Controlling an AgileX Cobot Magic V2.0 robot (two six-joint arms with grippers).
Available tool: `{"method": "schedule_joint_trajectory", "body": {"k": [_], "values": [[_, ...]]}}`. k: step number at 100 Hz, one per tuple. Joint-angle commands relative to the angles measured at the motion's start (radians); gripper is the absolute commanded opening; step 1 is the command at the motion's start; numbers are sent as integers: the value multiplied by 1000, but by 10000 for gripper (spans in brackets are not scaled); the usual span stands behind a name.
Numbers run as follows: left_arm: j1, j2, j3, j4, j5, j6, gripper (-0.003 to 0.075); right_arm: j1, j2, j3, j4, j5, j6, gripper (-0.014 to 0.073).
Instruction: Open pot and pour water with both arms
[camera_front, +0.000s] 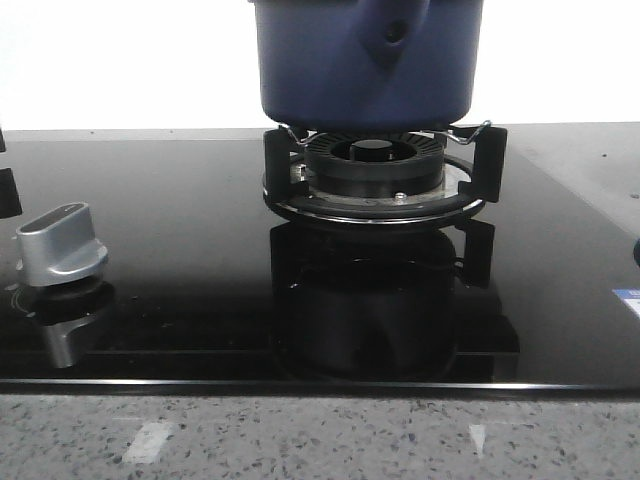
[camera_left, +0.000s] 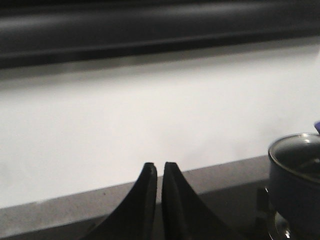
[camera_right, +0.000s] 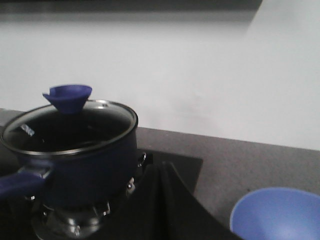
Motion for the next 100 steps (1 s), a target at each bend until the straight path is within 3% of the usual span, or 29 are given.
{"method": "schedule_joint_trajectory", "body": {"k": [1,32,100], "values": [[-28,-108,84,-66,-57,28,-20,1,-82,70,36,-65,-16,-46],[-28,-330,278,-116,-71,28,-20,1,-219,234,42,-54,-16,-47],[-28,-337,295,-116,-71,28,-20,1,-219,243,42,-47,-16,-47]]}}
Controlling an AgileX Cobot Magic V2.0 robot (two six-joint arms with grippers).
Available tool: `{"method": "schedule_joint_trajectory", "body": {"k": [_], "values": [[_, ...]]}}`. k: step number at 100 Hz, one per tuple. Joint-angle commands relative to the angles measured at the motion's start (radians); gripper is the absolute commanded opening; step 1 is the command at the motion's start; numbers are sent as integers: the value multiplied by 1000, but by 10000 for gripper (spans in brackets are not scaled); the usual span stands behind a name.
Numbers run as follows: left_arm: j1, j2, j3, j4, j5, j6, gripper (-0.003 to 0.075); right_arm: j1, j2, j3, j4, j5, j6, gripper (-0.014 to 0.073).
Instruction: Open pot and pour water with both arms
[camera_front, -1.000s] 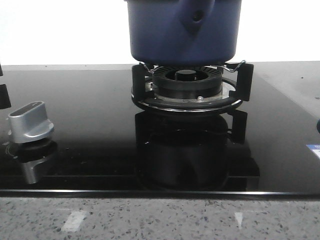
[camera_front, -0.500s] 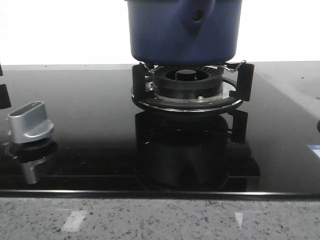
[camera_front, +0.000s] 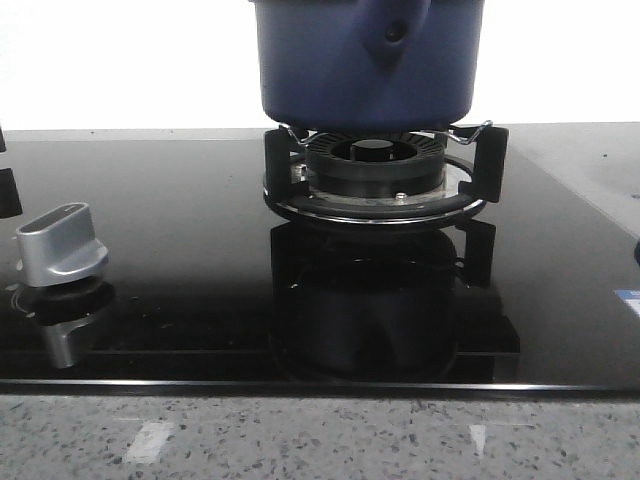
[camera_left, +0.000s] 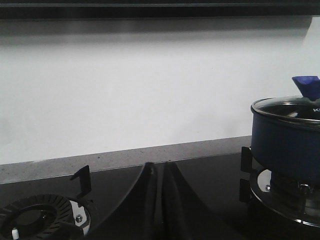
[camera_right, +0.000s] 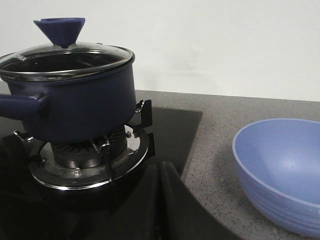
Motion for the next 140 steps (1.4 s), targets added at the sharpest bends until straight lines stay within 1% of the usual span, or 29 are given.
{"method": "schedule_joint_trajectory", "body": {"k": [1,12,15,18,22,24,26,27,28,30,31,32,35,36,37,40,41,44,45,47,49,56,65,76,84,89,107,140], "values": [[-9,9,-24,-29,-19,3,-20,1,5,-28,33,-31,-10,-47],[-7,9,-24,-28,-48,-3,-20,1,5,-28,33,-31,-10,-47],[-7,9,-24,-4,-57,-21,-20,1,5,-28,33,-31,-10,-47],[-7,9,-24,62,-71,-76,-20,1,5,-28,33,-31,-10,-47],[-5,9,-24,170,-92,-227,-20,1,5,-28,33,-31,-10,-47],[-3,9,-24,256,-102,-291,-20,1,5,-28,33,-31,-10,-47],[-3,9,-24,354,-110,-433,-20,1,5,-28,33,-31,-10,-47],[-3,9,-24,425,-112,-470,-20,1,5,-28,33,-31,-10,-47],[-3,9,-24,462,-116,-545,-20,1,5,-28,33,-31,-10,-47],[-3,9,-22,539,-118,-621,-20,1,5,-28,33,-31,-10,-47],[-3,9,-19,615,-120,-658,-20,1,5,-28,33,-31,-10,-47],[-3,9,-19,691,-120,-733,-20,1,5,-28,33,-31,-10,-47],[-3,9,-8,837,-127,-881,-20,1,5,-28,33,-31,-10,-47],[-3,9,-6,872,-131,-953,-20,1,5,-28,33,-31,-10,-47],[-3,9,0,939,-133,-1023,-20,1,5,-28,33,-31,-10,-47],[-3,4,14,1058,-139,-1122,-20,1,5,-28,33,-31,-10,-47],[-3,1,18,1109,-144,-1181,-20,1,5,-28,33,-31,-10,-47],[-3,-9,43,1192,-161,-1300,-20,1,5,-28,33,-31,-10,-47],[-3,-12,49,1208,-165,-1300,-20,1,5,-28,33,-31,-10,-47],[-3,-23,68,1249,-179,-1363,-20,1,5,-28,33,-31,-10,-47],[-3,-35,89,1273,-194,-1390,-20,1,5,-28,33,-31,-10,-47],[-3,-91,166,1271,-243,-1396,-20,1,5,-28,33,-31,-10,-47],[-3,-182,253,1270,-243,-1396,-20,1,5,-28,33,-31,-10,-47],[-3,-275,320,1270,-234,-1396,-20,1,5,-28,33,-31,-10,-47],[-3,-272,356,1270,-231,-1396,-20,1,5,-28,33,-29,-10,-47],[-3,-272,358,1270,-193,-1396,-20,1,7,-28,33,-29,-10,-47],[-3,-272,356,1258,-161,-1396,-20,1,7,-28,33,-29,-10,-47],[-3,-272,356,1258,-162,-1396,-20,1,7,-28,33,-29,-10,-47]]}}
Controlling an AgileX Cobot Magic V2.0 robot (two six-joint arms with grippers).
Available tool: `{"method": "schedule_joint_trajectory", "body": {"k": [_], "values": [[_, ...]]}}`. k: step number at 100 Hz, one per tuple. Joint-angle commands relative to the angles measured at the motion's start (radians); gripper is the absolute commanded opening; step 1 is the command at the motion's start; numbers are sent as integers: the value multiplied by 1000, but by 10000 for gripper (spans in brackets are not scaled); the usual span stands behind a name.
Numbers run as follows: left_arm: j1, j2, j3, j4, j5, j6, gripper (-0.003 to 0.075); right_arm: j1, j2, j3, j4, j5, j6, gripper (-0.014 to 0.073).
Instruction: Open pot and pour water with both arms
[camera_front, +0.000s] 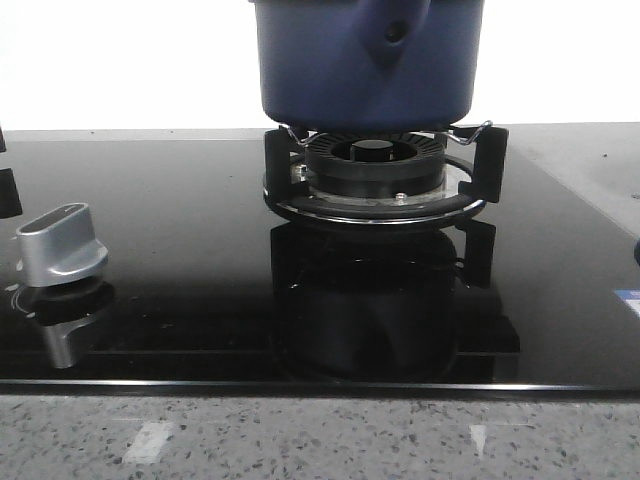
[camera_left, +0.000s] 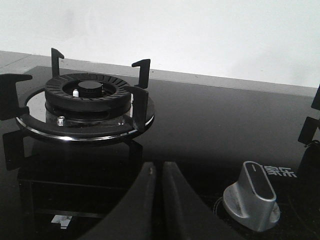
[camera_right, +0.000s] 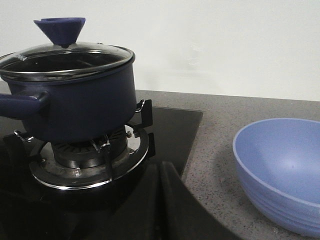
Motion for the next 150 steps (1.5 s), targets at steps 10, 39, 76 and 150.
{"method": "schedule_joint_trajectory", "body": {"k": [10,39,76,150], "values": [[-3,-27,31,-8,-68,-9,-20,1,7,-28,30,-30,-6,-47],[-3,-27,31,-8,-68,-9,-20,1,7,-28,30,-30,-6,-47],[-3,-27,31,-8,-68,-9,-20,1,7,-28,-260,-158,307,-47],[-3,-27,31,-8,-68,-9,-20,118,-278,316,-1289,-299,1270,-47]]}}
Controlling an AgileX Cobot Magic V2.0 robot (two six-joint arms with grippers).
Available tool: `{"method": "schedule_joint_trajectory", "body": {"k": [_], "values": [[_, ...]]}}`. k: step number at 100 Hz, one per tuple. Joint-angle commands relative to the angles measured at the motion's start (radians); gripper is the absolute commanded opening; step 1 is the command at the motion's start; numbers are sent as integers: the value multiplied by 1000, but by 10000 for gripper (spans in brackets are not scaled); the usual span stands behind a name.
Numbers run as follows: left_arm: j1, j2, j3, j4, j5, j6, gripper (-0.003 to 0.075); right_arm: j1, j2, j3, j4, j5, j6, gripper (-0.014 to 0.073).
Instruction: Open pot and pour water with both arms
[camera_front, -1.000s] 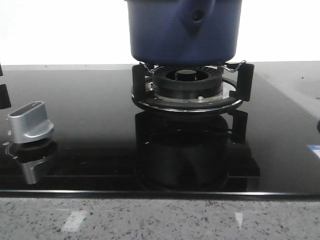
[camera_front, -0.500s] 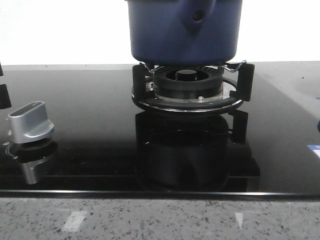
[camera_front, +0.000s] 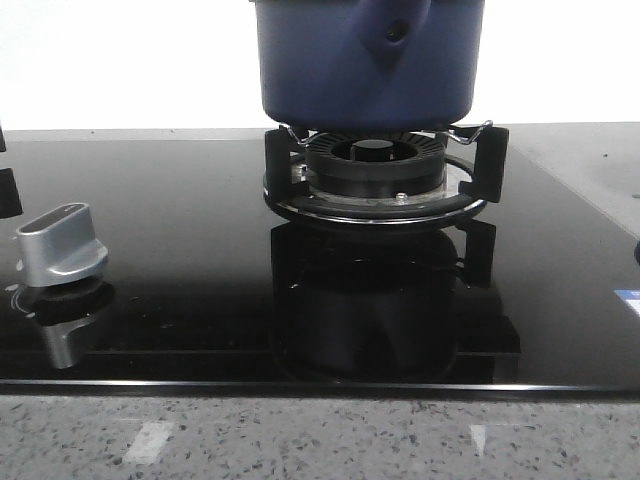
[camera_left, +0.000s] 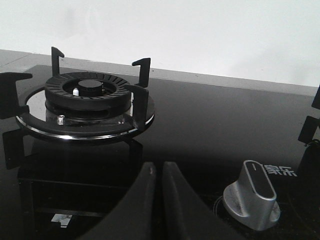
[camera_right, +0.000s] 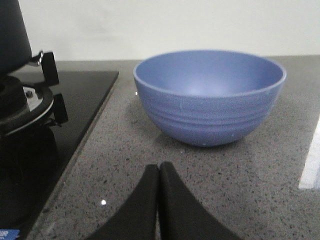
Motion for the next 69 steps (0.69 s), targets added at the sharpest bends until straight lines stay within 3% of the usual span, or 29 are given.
{"method": "schedule_joint_trajectory", "body": {"k": [1,69], "values": [[-3,-27,31,-8,-71,-9,-20,1,-25,28,-16,-40,13,-47],[-3,-27,31,-8,-71,-9,-20,1,-25,26,-26,-56,10,-47]]}}
